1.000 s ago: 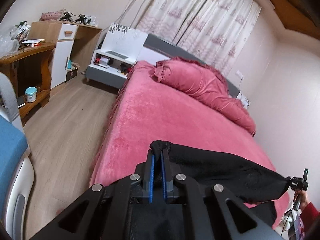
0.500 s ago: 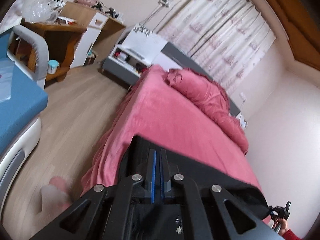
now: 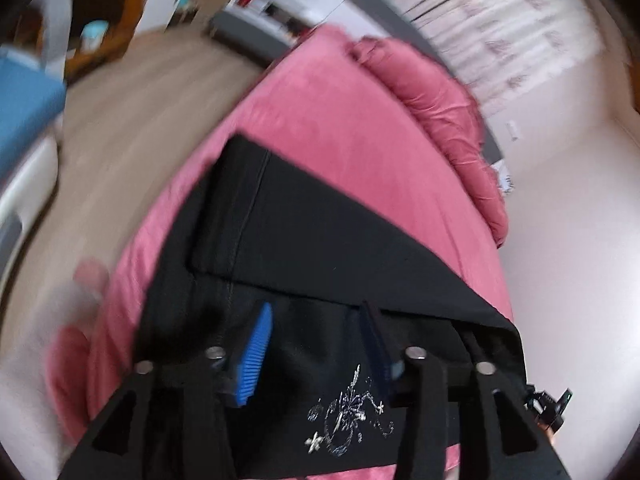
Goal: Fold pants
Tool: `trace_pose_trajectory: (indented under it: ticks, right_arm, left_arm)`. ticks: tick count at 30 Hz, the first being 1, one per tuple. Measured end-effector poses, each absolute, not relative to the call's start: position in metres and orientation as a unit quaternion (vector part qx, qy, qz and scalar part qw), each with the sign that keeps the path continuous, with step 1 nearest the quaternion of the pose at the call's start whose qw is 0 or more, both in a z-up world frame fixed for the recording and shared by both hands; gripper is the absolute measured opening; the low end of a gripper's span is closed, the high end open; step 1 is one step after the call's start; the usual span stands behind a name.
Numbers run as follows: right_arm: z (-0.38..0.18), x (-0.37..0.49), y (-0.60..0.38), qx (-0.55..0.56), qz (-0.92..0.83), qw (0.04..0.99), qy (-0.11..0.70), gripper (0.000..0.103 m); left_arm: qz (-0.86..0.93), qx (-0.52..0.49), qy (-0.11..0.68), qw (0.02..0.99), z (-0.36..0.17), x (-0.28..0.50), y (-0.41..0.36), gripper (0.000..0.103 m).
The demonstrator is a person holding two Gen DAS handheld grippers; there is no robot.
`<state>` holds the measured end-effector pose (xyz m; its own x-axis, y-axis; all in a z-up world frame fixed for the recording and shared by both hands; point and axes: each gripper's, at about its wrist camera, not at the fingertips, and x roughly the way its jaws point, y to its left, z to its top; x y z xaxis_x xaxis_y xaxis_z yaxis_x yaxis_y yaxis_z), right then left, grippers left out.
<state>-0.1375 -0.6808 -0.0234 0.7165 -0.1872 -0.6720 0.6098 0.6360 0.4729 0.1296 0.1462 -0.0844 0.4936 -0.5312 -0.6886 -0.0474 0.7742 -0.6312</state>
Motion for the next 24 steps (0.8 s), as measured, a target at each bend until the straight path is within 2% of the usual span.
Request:
trace_pose_trajectory:
  ticks: [1,5,9,10,11,12,17,22,24]
  right_arm:
    - [-0.022,-0.136,-0.682,0.357,-0.234,0.855,0.295,0.018]
    - [-0.016,-0.13,-0.687,0.357,-0.237,0.856,0.289,0.018]
    - [-0.012,-0.117,-0.688,0.336,-0.239,0.86,0.302,0.018]
    - [-0.012,-0.112,-0.69,0.332,-0.243,0.858,0.308,0.018]
    - [-0.011,-0.105,-0.692,0.333,-0.245,0.856,0.311,0.018]
    - [-0.009,-0.1,-0.695,0.335,-0.247,0.854,0.312,0.018]
    - [0.026,-0.054,-0.704,0.304,-0.251,0.86,0.324,0.018]
    - [0.098,-0.033,-0.704,0.263,-0.232,0.904,0.245,0.018]
    - [0.114,-0.038,-0.698,0.238,-0.22,0.92,0.218,0.018]
  left_arm:
    - [-0.13,-0.308,0.493,0.803,-0.092,0.136,0.143,0.057]
    - [-0.052,-0.361,0.521,0.772,-0.115,0.152,0.149,0.058]
    - [-0.004,-0.442,0.52,0.731,-0.143,0.158,0.159,0.054]
    - [0.005,-0.462,0.508,0.727,-0.146,0.155,0.16,0.042]
    - [0.007,-0.476,0.497,0.726,-0.148,0.154,0.159,0.009]
    - [-0.001,-0.478,0.496,0.725,-0.148,0.156,0.155,0.006]
    - [-0.023,-0.48,0.455,0.75,-0.117,0.15,0.16,0.006]
    - [-0.111,-0.561,0.361,0.736,-0.056,0.132,0.193,0.005]
    - [-0.133,-0.561,0.335,0.745,-0.035,0.118,0.207,0.006]
